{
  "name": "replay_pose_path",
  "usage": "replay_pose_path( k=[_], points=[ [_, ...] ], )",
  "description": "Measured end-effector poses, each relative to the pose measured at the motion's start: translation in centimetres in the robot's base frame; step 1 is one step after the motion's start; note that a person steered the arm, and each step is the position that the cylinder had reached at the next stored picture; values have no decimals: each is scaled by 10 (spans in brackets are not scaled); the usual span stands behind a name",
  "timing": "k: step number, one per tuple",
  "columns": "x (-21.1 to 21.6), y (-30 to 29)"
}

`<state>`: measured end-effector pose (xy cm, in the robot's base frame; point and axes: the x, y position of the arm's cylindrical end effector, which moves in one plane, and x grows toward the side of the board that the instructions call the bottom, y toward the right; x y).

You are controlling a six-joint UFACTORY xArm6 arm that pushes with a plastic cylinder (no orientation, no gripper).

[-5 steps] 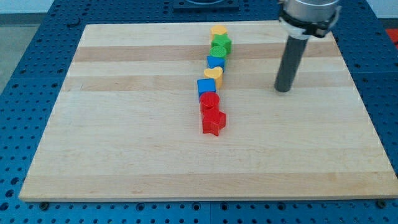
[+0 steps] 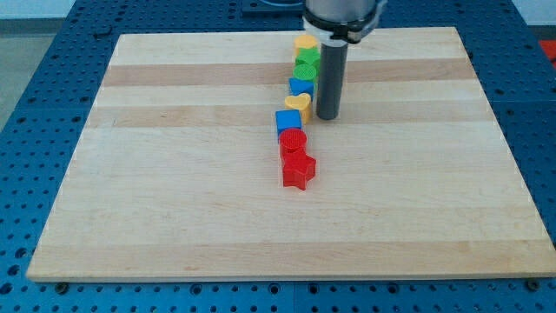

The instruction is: Move yellow heart slightly left

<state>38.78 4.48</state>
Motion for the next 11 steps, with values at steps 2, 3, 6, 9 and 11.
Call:
replay_pose_path(
  k=[2, 3, 6, 9, 11],
  points=[
    [0, -33],
    [0, -58],
    [0, -96],
    [-39, -96],
    [-52, -91]
  ],
)
